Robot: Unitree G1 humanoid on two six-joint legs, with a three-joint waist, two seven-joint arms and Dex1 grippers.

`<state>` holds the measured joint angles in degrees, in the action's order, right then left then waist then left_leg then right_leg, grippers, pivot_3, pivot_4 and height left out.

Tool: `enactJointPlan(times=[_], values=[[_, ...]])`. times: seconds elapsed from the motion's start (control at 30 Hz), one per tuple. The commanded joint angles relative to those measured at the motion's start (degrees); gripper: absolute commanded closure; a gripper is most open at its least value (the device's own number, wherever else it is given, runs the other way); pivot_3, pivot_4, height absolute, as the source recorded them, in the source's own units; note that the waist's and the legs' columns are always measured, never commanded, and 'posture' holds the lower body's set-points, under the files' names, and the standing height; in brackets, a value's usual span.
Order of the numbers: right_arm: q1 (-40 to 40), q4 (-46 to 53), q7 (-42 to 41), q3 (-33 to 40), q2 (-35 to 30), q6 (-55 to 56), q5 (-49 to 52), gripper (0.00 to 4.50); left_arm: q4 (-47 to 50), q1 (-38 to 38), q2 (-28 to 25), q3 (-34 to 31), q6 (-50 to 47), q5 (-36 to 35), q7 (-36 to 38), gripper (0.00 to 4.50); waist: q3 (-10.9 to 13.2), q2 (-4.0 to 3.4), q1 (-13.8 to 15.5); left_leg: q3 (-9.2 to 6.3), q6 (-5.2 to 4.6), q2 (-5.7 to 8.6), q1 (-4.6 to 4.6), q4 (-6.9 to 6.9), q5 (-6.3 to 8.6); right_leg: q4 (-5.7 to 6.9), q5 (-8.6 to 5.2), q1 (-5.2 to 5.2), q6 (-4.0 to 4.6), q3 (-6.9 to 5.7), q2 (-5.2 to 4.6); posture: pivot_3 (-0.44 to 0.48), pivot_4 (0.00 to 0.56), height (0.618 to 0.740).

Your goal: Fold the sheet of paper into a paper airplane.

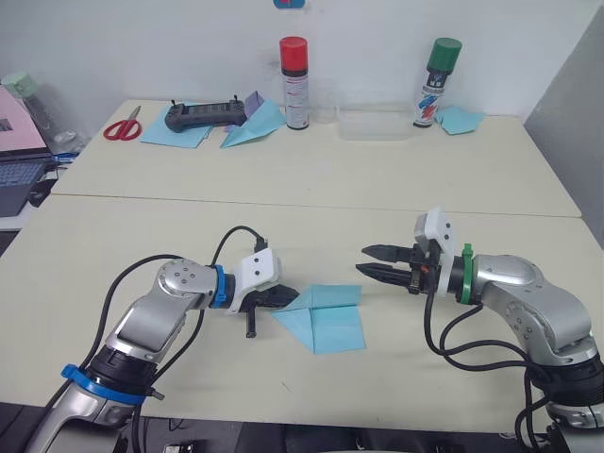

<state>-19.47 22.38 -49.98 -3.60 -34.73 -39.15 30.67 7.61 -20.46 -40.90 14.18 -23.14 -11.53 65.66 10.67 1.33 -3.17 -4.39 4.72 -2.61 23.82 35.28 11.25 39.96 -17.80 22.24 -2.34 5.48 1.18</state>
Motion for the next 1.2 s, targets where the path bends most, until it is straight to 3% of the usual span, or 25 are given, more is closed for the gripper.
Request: enactJointPlan(times=[0.03, 0.13, 0.37, 0.5, 0.63, 0.73, 0.8, 0.9, 1.2], values=[[-0.49, 2.70, -0.58, -0.30, 0.16, 0.92, 1.02, 2.84, 1.26, -0.33, -0.41, -0.92, 1.54, -0.56, 0.62, 4.48, 0.00, 0.00, 0.00, 0.00, 0.00, 0.00, 0.00, 0.00, 0.00, 0.00, 0.00, 0.00, 0.00, 0.00, 0.00, 0.000, 0.150, 0.740], [-0.32, 3.88, -0.63, 0.04, 0.36, -0.29, 2.71, 2.84, 1.16, -0.20, -0.19, -1.07, 1.68, -0.55, 0.31, 4.48, 0.00, 0.00, 0.01, 0.00, 0.00, 0.00, 0.00, 0.00, 0.00, 0.00, 0.00, 0.00, 0.00, 0.00, 0.00, 0.000, 0.150, 0.740], [-1.36, 8.80, 2.99, -0.50, 4.50, -17.00, 20.35, 2.84, 0.07, -1.05, -0.33, -1.42, 2.37, -0.42, 0.28, 4.48, 0.00, 0.00, -0.02, -0.01, 0.00, -0.02, 0.00, 0.00, 0.00, 0.01, 0.01, 0.00, 0.02, 0.00, 0.01, 0.000, 0.150, 0.740], [0.68, 9.73, 2.16, -6.55, 2.72, -14.38, 14.76, 2.84, -0.80, -2.23, -0.84, -3.23, 2.22, -0.99, -0.16, 4.48, 0.00, 0.01, -0.04, -0.01, 0.00, -0.01, 0.00, 0.01, 0.00, 0.00, 0.00, -0.01, 0.00, -0.01, 0.00, 0.000, 0.150, 0.740], [0.76, 9.03, 1.85, -6.43, 1.27, -12.69, 13.44, 2.84, 0.85, -2.17, -1.78, -8.29, -0.47, -4.83, -0.34, 4.48, 0.00, 0.01, -0.03, 0.01, 0.00, -0.01, 0.01, 0.01, 0.00, -0.01, -0.01, 0.01, -0.02, 0.01, 0.00, 0.000, 0.150, 0.740], [0.48, 8.93, 1.64, -5.13, 0.54, -12.85, 14.44, 2.84, 5.22, 0.23, -4.36, -12.47, -3.99, -10.16, 2.17, 3.77, 0.00, 0.00, -0.24, 0.00, 0.00, -0.03, 0.00, -0.01, 0.00, -0.01, -0.02, 0.02, -0.03, 0.00, 0.02, 0.000, 0.150, 0.740], [0.48, 9.22, 1.58, -4.67, 0.22, -13.09, 14.93, 2.84, 7.78, 1.81, -5.35, -14.47, -5.46, -12.36, 2.10, 3.05, 0.00, 0.00, -0.22, 0.01, 0.00, -0.05, 0.01, -0.04, 0.00, -0.02, -0.02, 0.03, -0.03, 0.00, 0.01, 0.000, 0.150, 0.740], [0.58, 9.30, 1.51, -4.83, 0.14, -12.99, 14.84, 2.84, 9.90, 4.00, -6.41, -13.74, -5.61, -12.51, 2.25, 2.27, 0.00, 0.00, -0.11, 0.00, 0.00, -0.04, 0.00, -0.04, 0.00, -0.02, -0.02, 0.02, -0.03, -0.01, 0.00, 0.000, 0.150, 0.740], [0.58, 9.03, 2.54, -4.38, 0.43, -12.88, 14.28, 2.84, 10.01, 8.44, -5.69, -6.74, 2.03, -6.67, 2.16, 2.27, 0.00, 0.00, -0.07, 0.01, 0.00, -0.03, 0.00, -0.02, 0.00, -0.03, -0.02, 0.01, -0.02, 0.01, 0.00, 0.000, 0.150, 0.740]])
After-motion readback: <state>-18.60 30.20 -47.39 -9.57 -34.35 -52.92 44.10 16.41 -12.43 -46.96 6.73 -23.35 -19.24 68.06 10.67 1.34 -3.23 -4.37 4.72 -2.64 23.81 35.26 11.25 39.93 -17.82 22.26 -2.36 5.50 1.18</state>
